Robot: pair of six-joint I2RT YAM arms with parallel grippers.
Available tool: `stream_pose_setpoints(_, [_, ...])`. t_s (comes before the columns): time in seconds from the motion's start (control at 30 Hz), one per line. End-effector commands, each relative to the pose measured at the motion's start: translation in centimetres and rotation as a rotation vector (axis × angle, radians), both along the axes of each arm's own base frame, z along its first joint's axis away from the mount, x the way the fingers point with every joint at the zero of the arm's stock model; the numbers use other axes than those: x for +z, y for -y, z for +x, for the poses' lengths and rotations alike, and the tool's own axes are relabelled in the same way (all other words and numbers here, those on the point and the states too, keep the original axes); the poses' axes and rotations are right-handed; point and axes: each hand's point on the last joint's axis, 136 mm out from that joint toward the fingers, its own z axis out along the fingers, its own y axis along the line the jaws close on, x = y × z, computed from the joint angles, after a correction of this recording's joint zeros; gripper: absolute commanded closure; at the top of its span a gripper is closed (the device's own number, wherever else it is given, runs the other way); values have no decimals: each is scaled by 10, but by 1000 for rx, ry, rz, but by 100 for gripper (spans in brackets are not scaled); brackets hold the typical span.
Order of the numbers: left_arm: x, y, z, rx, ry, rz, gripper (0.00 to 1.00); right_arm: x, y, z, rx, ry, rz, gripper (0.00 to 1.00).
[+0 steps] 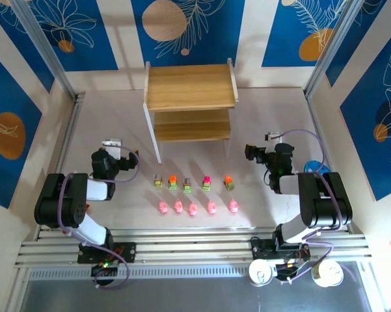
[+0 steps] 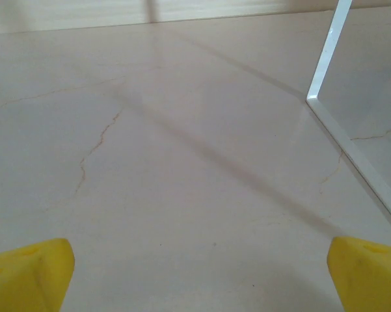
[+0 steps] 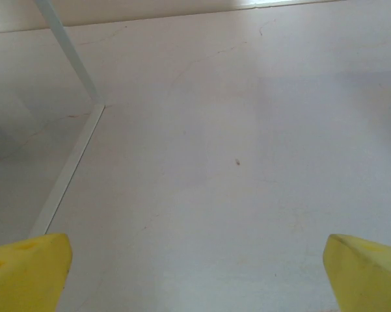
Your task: Place and organize the plastic toys onto the shelf
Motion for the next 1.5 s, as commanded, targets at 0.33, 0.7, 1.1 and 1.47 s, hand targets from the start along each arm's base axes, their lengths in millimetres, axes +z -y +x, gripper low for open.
stream_pose_setpoints(0.33, [7, 10, 3, -49, 22, 6, 0, 6, -1, 5, 5, 16, 11, 1])
stream_pose_setpoints(0.7, [7, 9, 3, -50, 21, -4, 0, 5, -1, 4, 5, 14, 11, 1])
stream_pose_setpoints(1.1, [37, 12, -24, -23, 179, 49, 0, 16, 4, -5, -19, 78, 14, 0])
stream_pose_setpoints(1.47, [125, 60, -89, -3, 373, 156, 0, 71, 8, -22, -249, 112, -124, 1])
